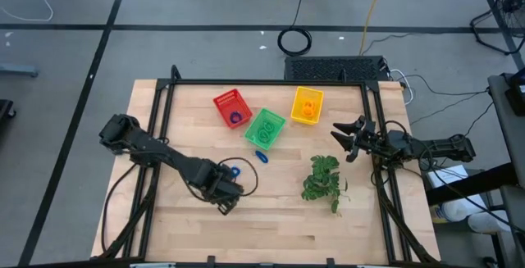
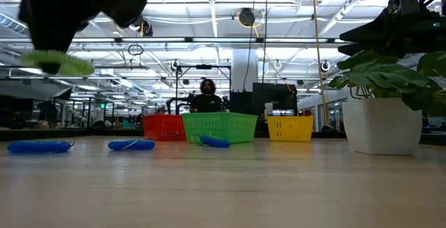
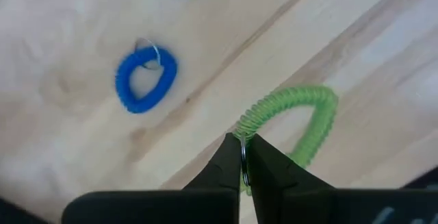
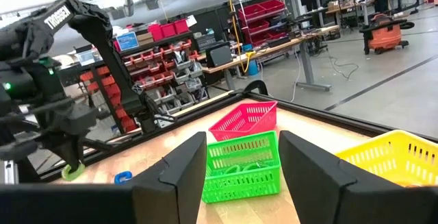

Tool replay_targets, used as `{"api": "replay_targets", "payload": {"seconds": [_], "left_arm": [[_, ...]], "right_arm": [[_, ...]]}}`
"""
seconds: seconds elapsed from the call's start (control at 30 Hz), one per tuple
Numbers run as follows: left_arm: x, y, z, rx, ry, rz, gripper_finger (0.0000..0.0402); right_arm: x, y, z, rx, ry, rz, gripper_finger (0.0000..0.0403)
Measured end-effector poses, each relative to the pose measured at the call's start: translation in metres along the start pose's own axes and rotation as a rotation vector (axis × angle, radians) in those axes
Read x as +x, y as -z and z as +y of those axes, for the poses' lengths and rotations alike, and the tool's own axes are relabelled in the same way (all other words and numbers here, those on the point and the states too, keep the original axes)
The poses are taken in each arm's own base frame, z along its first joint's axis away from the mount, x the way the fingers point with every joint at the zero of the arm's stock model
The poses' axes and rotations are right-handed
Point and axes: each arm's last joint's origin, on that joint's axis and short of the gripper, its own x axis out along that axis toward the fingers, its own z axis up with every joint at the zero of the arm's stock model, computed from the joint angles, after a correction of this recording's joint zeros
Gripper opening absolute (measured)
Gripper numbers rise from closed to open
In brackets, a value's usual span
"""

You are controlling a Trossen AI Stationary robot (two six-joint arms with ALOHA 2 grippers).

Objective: Sort spring keychains
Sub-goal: Put the green spring keychain into the green bin

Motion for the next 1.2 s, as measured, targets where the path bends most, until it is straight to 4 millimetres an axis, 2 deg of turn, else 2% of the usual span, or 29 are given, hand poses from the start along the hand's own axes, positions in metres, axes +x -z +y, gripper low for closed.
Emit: {"api": "replay_targets", "payload": {"seconds": [0.3, 0.53, 0.67, 0.83, 1.2], "left_arm": [[-0.043, -0.017, -0.002, 0.299, 0.013, -0.043, 0.001], [-0.066, -0.03, 0.007, 0.496, -0.014, -0.032, 0.001], [-0.073, -0.041, 0.015, 0.574, -0.028, -0.023, 0.001], [-0.077, -0.066, 0.03, 0.614, -0.037, -0.041, 0.001], [-0.085, -0.118, 0.071, 0.6, -0.076, -0.106, 0.001]], "right_arm": [[0.0, 0.0, 0.0, 0.0, 0.0, 0.0, 0.0171], [0.0, 0.0, 0.0, 0.0, 0.0, 0.0, 0.0171], [0.0, 0.0, 0.0, 0.0, 0.0, 0.0, 0.0171], [0.0, 0.0, 0.0, 0.0, 0.0, 0.0, 0.0171], [0.0, 0.0, 0.0, 0.0, 0.0, 0.0, 0.0171]]}}
